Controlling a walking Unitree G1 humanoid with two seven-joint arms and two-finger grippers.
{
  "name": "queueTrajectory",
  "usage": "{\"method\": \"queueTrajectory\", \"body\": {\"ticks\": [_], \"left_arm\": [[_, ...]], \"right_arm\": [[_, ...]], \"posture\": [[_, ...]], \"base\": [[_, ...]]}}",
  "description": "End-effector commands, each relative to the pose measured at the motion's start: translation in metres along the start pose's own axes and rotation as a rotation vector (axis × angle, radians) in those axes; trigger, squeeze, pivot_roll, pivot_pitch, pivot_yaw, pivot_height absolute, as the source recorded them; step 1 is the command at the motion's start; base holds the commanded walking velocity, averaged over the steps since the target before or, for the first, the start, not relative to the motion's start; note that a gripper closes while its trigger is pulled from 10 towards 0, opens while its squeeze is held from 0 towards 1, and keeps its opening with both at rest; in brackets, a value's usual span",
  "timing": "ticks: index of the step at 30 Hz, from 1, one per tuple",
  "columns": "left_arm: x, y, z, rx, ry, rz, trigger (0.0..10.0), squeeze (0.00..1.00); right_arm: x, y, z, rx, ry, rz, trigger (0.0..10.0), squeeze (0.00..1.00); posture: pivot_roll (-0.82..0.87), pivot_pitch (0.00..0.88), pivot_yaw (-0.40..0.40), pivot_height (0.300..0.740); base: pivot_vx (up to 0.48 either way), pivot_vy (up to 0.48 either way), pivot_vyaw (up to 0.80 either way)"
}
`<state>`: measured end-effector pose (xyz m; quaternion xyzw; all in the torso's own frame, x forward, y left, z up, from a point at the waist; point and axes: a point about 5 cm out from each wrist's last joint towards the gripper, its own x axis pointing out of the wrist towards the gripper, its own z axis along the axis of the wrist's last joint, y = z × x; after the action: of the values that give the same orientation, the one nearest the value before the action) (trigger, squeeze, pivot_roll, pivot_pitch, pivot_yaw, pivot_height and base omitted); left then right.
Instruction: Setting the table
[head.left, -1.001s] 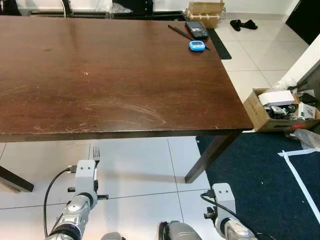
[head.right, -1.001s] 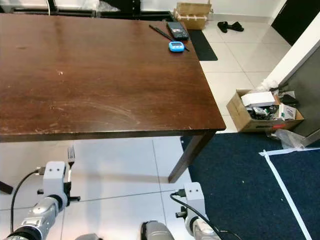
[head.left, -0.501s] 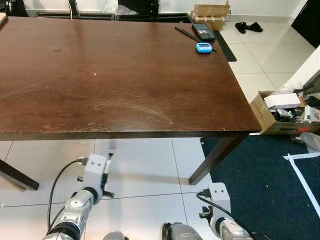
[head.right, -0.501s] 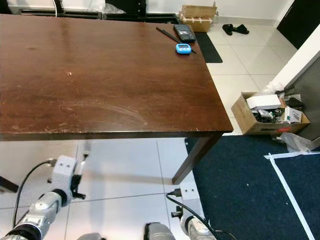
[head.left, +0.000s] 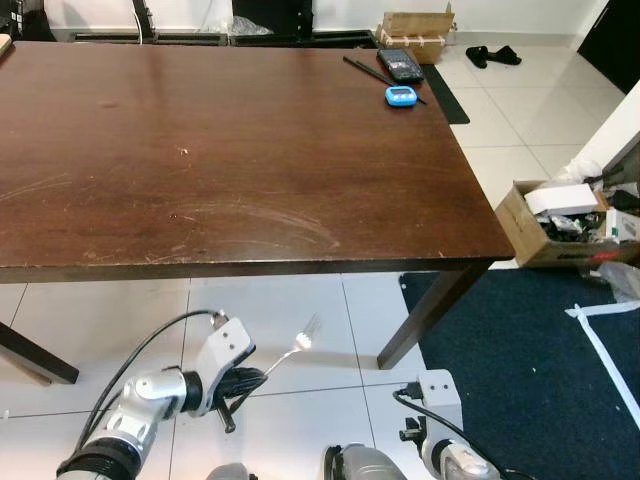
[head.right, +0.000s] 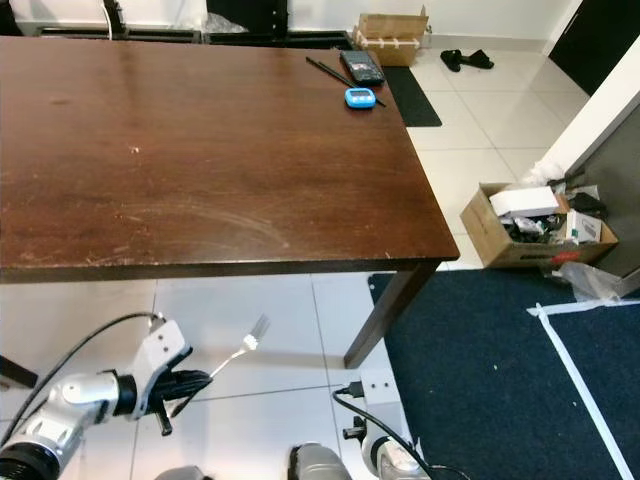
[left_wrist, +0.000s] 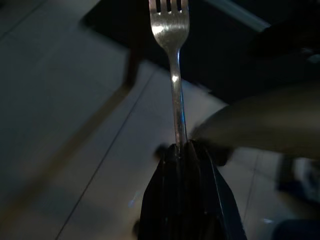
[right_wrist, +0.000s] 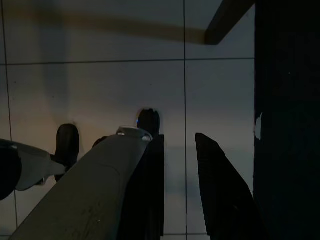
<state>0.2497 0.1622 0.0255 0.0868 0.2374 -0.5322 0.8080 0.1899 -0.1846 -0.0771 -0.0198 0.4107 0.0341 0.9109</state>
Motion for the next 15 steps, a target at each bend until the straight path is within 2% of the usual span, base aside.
{"method": "queueTrajectory", "body": {"ticks": [1,3,6,7,8,9,10,11,12,13,15], "left_arm": [[0.001,-0.003,0.020,0.017,-0.067,-0.071,10.0,0.00],[-0.001,-0.002,0.043,0.036,-0.141,-0.102,10.0,0.00],[-0.002,-0.002,0.060,0.056,-0.197,-0.121,10.0,0.00],[-0.004,-0.001,0.074,0.063,-0.245,-0.124,10.0,0.00],[-0.007,0.004,0.102,0.080,-0.340,-0.111,10.0,0.00],[-0.007,0.004,0.102,0.080,-0.340,-0.111,10.0,0.00],[-0.010,0.010,0.121,0.099,-0.394,-0.066,10.0,0.00],[-0.010,0.010,0.121,0.099,-0.394,-0.066,10.0,0.00],[-0.012,0.019,0.135,0.109,-0.426,0.005,10.0,0.00],[-0.013,0.022,0.140,0.112,-0.436,0.035,10.0,0.00],[-0.015,0.038,0.156,0.101,-0.453,0.162,10.0,0.00]], "right_arm": [[-0.002,-0.002,-0.006,0.011,0.017,-0.006,10.0,0.00],[-0.002,-0.002,-0.006,0.012,0.017,-0.007,10.0,0.00],[-0.002,-0.002,-0.007,0.013,0.017,-0.007,10.0,0.00],[-0.002,-0.002,-0.007,0.013,0.018,-0.006,10.0,0.00],[-0.002,-0.002,-0.007,0.012,0.018,-0.005,10.0,0.00],[-0.002,-0.002,-0.007,0.012,0.018,-0.005,10.0,0.00],[-0.002,-0.002,-0.007,0.012,0.019,-0.005,10.0,0.00],[-0.002,-0.002,-0.007,0.012,0.019,-0.005,10.0,0.00],[-0.002,-0.002,-0.007,0.012,0.018,-0.005,10.0,0.00],[-0.002,-0.002,-0.007,0.013,0.018,-0.006,10.0,0.00],[-0.002,-0.002,-0.006,0.014,0.017,-0.006,10.0,0.00]], "posture": [[0.08,0.077,0.009,0.740],[0.08,0.077,0.009,0.740],[0.08,0.076,0.008,0.740],[0.08,0.076,0.008,0.740],[0.08,0.076,0.007,0.740],[0.08,0.076,0.007,0.740],[0.08,0.076,0.007,0.740],[0.08,0.076,0.007,0.740],[0.08,0.078,0.009,0.740],[0.08,0.078,0.009,0.740],[0.08,0.077,0.010,0.740]], "base": [[0.000,0.000,0.00],[0.000,0.000,0.00],[0.000,0.000,0.00],[0.000,0.000,0.00],[0.000,0.000,0.00],[0.000,0.000,0.00],[0.000,0.000,0.00],[0.000,0.000,0.00],[0.000,0.000,0.00],[0.000,0.000,0.00],[0.000,0.000,0.00]]}}
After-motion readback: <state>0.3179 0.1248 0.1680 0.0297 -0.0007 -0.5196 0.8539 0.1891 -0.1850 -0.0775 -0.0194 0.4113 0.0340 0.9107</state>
